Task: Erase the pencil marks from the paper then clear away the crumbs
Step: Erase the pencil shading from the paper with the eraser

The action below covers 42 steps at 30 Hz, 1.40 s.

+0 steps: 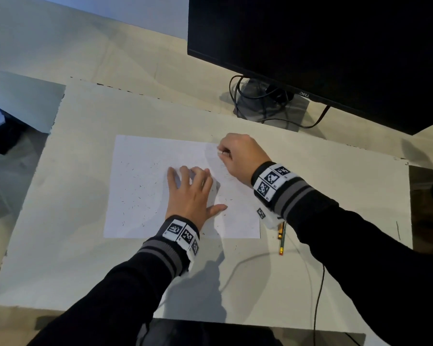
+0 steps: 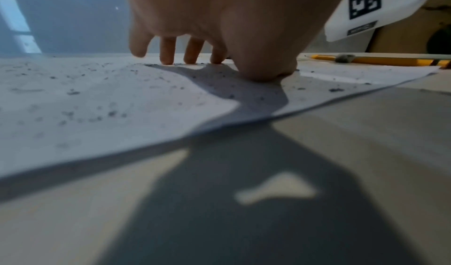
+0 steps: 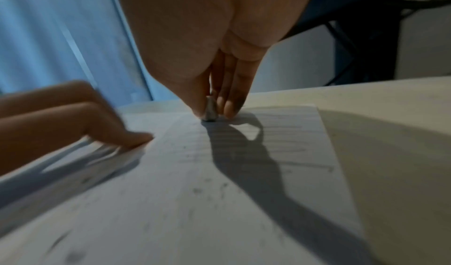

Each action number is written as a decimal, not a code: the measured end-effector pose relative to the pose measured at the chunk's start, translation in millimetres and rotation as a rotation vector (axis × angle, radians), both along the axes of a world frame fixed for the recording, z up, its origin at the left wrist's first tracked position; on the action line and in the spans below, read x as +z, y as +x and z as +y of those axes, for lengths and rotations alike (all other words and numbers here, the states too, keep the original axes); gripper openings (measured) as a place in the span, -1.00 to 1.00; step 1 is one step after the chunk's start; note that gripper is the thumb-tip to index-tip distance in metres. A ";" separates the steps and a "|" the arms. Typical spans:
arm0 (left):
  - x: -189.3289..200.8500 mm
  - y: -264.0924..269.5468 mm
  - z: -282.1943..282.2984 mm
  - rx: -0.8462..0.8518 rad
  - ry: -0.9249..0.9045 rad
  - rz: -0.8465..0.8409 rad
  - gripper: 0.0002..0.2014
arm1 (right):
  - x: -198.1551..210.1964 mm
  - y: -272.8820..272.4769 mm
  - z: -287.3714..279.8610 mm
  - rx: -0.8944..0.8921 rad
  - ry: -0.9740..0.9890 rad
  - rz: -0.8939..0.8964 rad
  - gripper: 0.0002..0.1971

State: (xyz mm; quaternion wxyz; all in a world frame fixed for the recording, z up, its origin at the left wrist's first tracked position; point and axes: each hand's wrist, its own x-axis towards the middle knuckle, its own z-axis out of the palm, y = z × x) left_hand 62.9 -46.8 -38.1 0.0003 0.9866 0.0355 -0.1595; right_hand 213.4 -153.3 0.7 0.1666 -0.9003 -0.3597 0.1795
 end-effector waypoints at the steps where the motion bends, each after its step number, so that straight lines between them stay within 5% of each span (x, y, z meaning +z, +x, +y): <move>1: -0.7 0.4 0.9 0.004 -0.009 -0.008 -0.05 | 0.2 -6.5 -1.9 0.071 -0.012 0.016 -0.92; 3: -1.7 0.3 1.9 0.011 -0.035 -0.020 -0.06 | 0.6 -8.8 -5.0 0.128 -0.017 0.030 -0.91; 7: -5.9 0.0 1.2 0.028 -0.074 0.011 -0.04 | -5.2 9.1 -6.2 -0.057 0.066 -0.020 -0.91; 12: -4.4 0.4 1.9 0.038 -0.073 0.046 -0.01 | -0.9 -8.7 -1.8 0.136 0.019 0.015 -0.90; 17: 0.7 4.8 5.8 0.043 -0.059 0.038 0.05 | 7.6 23.2 -5.4 -0.188 0.273 -0.150 -0.95; 21: 10.3 17.7 10.6 0.041 -0.046 0.049 0.20 | 5.4 -5.8 4.7 0.033 0.076 0.041 -0.92; 26: 14.8 25.3 7.5 0.090 -0.057 0.076 0.29 | -7.8 1.7 -1.1 -0.261 0.077 0.006 -0.92; 30: 14.2 24.8 8.1 0.087 -0.061 0.084 0.28 | -7.4 -16.0 4.6 -0.098 0.046 0.032 -0.91; 34: 13.4 25.2 7.7 0.090 -0.068 0.090 0.29 | -6.0 -0.7 0.9 -0.220 0.035 -0.034 -0.90; 38: 14.4 25.8 6.8 0.088 -0.053 0.106 0.29 | -3.9 -15.0 2.1 -0.060 0.021 0.038 -0.90; 42: 15.6 28.1 6.1 0.064 -0.044 0.137 0.23 | -3.2 -0.8 -4.9 -0.183 0.037 0.007 -0.93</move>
